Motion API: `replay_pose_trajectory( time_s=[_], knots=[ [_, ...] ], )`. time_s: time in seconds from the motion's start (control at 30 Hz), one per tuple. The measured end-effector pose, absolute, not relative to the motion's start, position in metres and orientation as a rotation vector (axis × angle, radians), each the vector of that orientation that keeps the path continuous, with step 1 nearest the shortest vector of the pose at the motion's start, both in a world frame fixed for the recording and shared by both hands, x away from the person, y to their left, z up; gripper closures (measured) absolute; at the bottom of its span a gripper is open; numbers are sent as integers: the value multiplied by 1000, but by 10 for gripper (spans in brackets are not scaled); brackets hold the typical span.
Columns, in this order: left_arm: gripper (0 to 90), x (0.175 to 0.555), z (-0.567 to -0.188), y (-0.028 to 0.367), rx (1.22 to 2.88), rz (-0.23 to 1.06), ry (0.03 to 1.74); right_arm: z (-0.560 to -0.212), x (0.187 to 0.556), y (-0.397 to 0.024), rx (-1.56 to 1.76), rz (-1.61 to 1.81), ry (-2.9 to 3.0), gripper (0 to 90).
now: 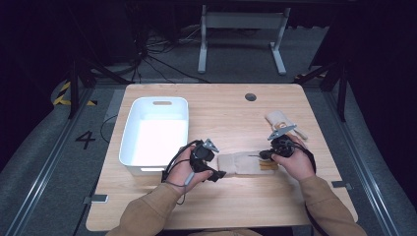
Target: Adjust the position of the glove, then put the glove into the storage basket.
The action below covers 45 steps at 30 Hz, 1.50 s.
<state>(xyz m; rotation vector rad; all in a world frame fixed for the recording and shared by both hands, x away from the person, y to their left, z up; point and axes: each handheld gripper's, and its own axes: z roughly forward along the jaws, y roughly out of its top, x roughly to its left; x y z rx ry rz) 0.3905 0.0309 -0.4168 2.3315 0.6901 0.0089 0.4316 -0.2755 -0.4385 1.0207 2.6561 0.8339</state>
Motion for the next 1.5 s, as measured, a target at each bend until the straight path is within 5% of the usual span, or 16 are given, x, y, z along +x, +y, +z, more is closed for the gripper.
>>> replay_pose_trajectory(
  time_s=[0.73,1.5],
  knots=[
    [285,394,-408,37,2287,5,702,-401,422,-315,1117,1051,2393,733],
    [271,386,-409,40,2293,15,700,-407,444,-367,1275,1109,2117,542]
  ],
)
